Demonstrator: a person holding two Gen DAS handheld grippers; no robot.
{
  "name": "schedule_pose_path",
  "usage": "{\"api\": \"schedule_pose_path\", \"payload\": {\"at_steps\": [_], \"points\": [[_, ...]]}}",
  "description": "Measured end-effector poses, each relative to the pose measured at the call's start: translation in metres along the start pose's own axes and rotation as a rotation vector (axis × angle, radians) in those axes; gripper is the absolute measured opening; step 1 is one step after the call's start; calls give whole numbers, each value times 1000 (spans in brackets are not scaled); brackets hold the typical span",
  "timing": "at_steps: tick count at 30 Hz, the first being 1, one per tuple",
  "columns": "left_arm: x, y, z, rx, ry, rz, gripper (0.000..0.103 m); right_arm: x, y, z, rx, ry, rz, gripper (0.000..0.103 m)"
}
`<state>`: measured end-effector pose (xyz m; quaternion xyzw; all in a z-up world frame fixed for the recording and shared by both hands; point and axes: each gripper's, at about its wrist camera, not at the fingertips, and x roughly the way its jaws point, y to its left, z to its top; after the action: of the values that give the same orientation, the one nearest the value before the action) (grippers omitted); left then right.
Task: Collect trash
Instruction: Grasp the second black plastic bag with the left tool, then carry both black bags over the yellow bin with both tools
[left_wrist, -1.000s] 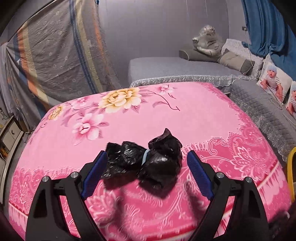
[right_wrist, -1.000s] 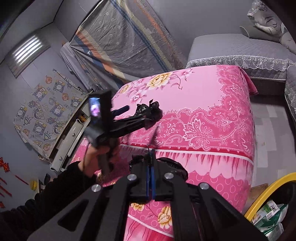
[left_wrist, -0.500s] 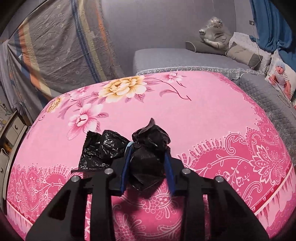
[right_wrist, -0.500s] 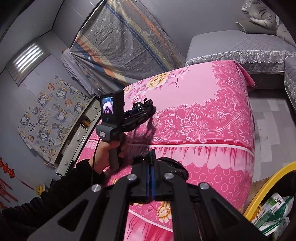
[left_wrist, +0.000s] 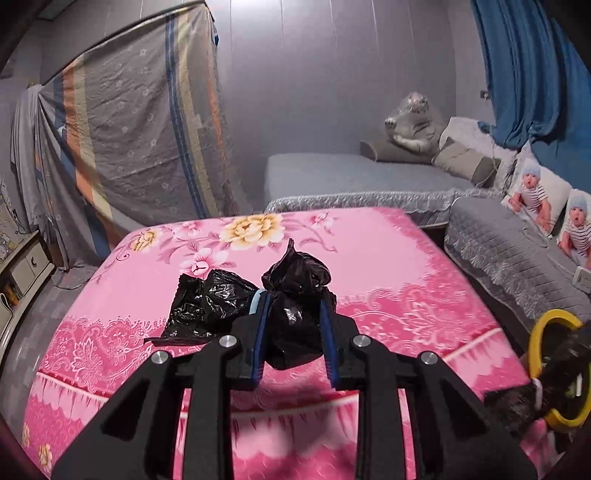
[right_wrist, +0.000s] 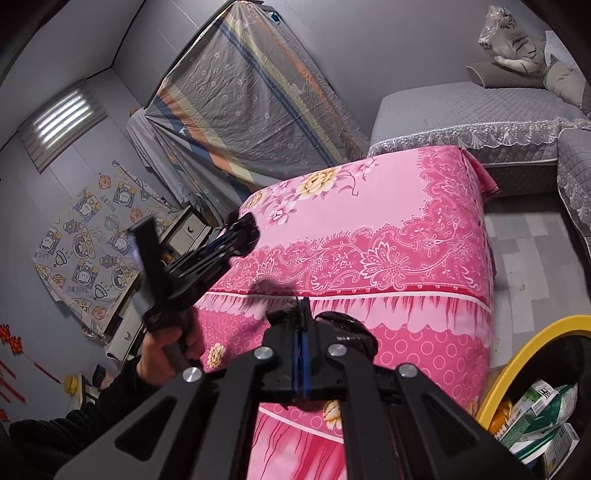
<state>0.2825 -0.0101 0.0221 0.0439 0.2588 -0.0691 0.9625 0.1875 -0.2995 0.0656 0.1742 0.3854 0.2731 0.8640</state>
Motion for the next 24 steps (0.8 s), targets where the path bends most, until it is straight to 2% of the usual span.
{"api": "schedule_pose_path", "payload": {"at_steps": [3,11,24], "points": [[-30,-14,-2,9,-28,-28,24,-14,-2,-4,9,-27,-25,1],[-84,-66,1,62,-113,-176,24,-62,-24,-13,56,-128,-114,1],[-110,-169,3,168,-144,-386,24,-139,-89,-37,177,-288,-294,1]]}}
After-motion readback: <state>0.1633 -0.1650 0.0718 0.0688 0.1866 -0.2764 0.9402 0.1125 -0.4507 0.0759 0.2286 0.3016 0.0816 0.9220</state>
